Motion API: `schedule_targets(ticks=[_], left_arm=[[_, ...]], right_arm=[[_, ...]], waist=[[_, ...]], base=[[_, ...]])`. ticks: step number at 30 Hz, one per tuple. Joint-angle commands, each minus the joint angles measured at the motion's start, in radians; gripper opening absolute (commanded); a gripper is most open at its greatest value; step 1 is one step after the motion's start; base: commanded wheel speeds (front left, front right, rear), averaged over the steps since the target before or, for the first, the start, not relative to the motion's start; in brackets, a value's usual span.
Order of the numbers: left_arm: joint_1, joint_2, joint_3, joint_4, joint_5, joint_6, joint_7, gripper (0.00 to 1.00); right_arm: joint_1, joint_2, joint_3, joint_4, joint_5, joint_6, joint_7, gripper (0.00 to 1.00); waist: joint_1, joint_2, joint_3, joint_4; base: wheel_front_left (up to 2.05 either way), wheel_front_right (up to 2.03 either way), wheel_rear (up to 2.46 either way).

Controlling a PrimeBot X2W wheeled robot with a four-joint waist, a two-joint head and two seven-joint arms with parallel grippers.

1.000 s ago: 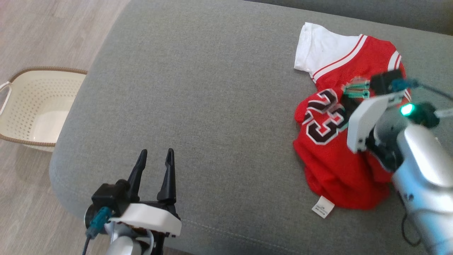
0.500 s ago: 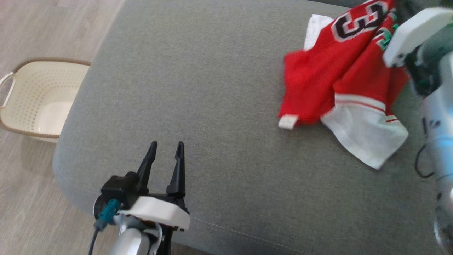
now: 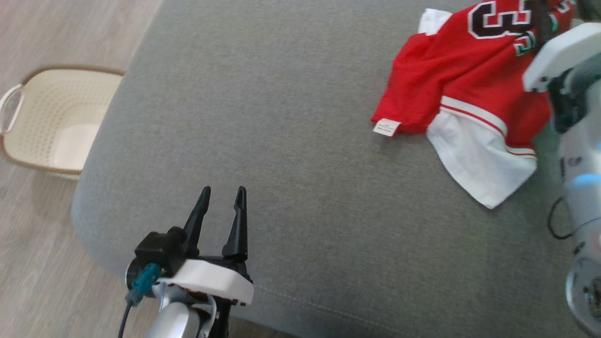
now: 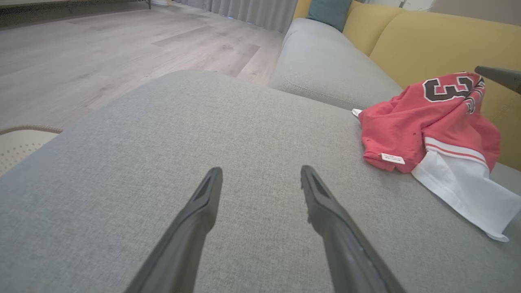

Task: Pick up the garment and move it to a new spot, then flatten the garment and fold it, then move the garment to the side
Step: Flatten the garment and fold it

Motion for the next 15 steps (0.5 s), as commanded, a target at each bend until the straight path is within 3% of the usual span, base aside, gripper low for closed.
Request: schedule_targets(ticks=[1,8,15], left_arm=[[-0.034,-0.002,0.037,-0.036,0.006,0.007,-0.012,1.00],[-0.014,-0.002,0.050,-0.035,0.021,0.002,-0.012,1.00],[0.002,-0.002,0.072,-0.049,0.040,-0.001,-0.012,1.00]], right_arm=[[-0.035,0.020,0.024,-0.029,0.007,-0.001,-0.021,1.00],[0.069,0.044,0.132,-0.070,0.123,-0.001,-0.107,1.00],[0.310,0.052,0.246,-0.241,0.243,-0.001,-0.122,1.00]], waist=[[-0.0001,0.0000,-0.010,-0.017],[-0.0001,0.0000,-0.055,-0.100],[-0.0001,0.0000,-0.079,-0.179]], base=[[0.00,0.00,0.00],[0.00,0.00,0.00],[0.00,0.00,0.00]])
